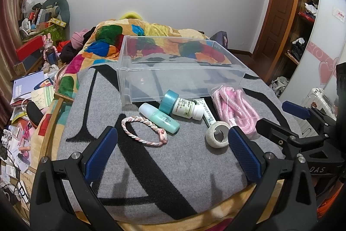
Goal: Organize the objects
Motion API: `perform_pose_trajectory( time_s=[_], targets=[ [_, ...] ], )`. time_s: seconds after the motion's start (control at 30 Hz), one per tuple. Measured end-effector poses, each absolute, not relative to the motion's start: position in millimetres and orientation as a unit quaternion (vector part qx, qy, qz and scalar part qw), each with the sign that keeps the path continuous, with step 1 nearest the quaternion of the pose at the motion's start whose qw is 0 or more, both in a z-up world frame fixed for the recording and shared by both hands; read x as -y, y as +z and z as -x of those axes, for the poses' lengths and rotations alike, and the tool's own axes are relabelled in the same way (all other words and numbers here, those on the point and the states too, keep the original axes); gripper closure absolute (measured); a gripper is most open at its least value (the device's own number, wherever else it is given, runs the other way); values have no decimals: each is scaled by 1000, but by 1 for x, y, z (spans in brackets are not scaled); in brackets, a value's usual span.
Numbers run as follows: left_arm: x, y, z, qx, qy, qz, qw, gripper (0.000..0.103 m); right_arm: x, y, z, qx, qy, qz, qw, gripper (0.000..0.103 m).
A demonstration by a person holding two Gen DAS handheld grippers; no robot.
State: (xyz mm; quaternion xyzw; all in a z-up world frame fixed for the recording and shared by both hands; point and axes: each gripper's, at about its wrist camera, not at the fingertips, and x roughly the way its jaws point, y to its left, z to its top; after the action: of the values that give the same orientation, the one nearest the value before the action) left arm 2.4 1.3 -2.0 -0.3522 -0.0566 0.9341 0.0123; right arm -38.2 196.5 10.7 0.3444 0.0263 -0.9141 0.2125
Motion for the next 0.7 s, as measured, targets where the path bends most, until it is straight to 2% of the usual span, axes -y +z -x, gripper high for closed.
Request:
perform_pose_trajectory(
  time_s=[0.7],
  targets=[
    [3,-4,0,65,932,357,16,0,-199,8,42,-20,-909,-354,218,0]
  ],
)
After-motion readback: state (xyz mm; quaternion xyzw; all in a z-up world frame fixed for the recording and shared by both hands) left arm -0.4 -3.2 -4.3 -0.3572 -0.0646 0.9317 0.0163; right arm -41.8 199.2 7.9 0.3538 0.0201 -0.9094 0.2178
